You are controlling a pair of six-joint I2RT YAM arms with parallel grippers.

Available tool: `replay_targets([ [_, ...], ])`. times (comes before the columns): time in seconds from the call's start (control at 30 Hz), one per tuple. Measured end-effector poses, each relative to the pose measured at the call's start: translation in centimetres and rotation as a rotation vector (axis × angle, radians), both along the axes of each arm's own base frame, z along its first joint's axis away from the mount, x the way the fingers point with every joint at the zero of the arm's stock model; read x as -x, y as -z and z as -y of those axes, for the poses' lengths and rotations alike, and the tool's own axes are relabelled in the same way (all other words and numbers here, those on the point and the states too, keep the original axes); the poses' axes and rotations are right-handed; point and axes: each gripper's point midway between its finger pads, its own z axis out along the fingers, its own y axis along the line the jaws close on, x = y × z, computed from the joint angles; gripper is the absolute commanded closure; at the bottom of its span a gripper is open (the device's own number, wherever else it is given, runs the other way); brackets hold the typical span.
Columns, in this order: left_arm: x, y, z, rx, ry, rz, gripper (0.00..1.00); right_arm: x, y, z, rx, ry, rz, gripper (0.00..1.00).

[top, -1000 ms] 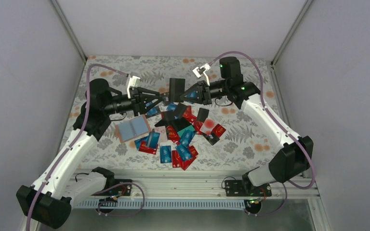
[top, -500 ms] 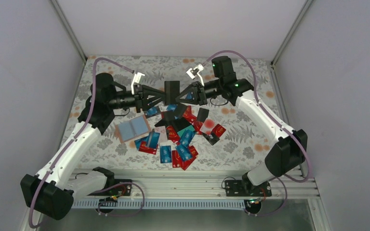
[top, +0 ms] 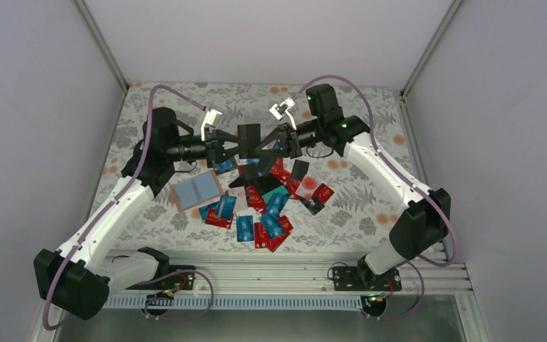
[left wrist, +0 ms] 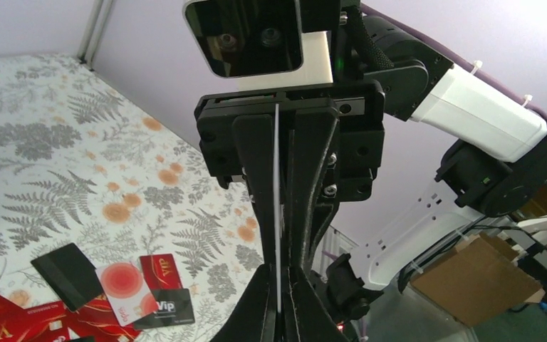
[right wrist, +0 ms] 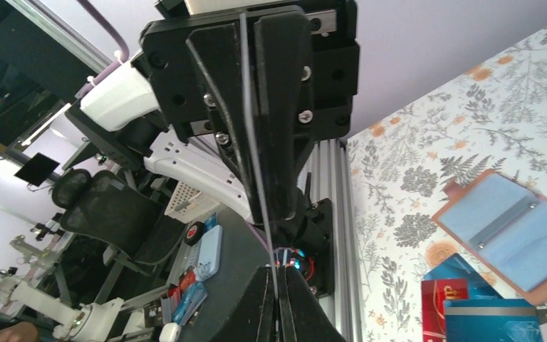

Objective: Put the credit cards into the card holder

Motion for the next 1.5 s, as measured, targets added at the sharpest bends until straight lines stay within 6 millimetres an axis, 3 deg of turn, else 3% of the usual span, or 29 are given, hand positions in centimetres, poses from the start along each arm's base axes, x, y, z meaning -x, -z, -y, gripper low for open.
replay_targets([
  [0.07,0.0,0.0,0.0,-0.002,-0.006,0.001,0.98,-0.1,0.1,-0.1,0.004,0.006,0.003,0.95],
  [0.13,-0.2,0.1,-0.1,-0.008,-0.025,-0.003,0.98,-0.3,0.2,-0.1,0.010,0.015,0.008,0.76],
  [0.2,-0.3,0.2,-0.3,-0.015,-0.048,-0.004,0.98,-0.6,0.4,-0.2,0.020,0.028,0.008,0.49],
  [0.3,-0.9,1.2,-1.2,-0.048,-0.127,-0.018,0.98,-1.2,0.9,-0.4,0.046,0.061,0.002,0.39],
  [0.5,-3.4,5.6,-6.3,-0.153,-0.403,-0.123,0.98,-4.1,3.6,-1.3,0.127,0.161,-0.036,0.38],
  [0.67,-4.9,12.0,-12.8,-0.258,-0.694,-0.294,0.98,-6.5,8.4,-3.4,0.238,0.238,-0.110,0.45],
  [0.8,-4.4,19.0,-17.4,-0.323,-0.875,-0.504,0.98,-7.1,12.5,-5.5,0.311,0.257,-0.179,0.50],
  [0.93,-2.3,23.7,-18.8,-0.353,-0.943,-0.634,0.98,-7.0,16.1,-7.4,0.369,0.258,-0.228,0.56],
  [1.23,-2.8,24.9,-19.6,-0.323,-1.008,-0.638,0.98,-8.3,22.1,-11.6,0.439,0.250,-0.285,0.66],
  [1.5,-3.6,26.9,-19.5,-0.316,-1.008,-0.661,0.98,-10.2,24.1,-13.7,0.444,0.262,-0.287,0.71],
])
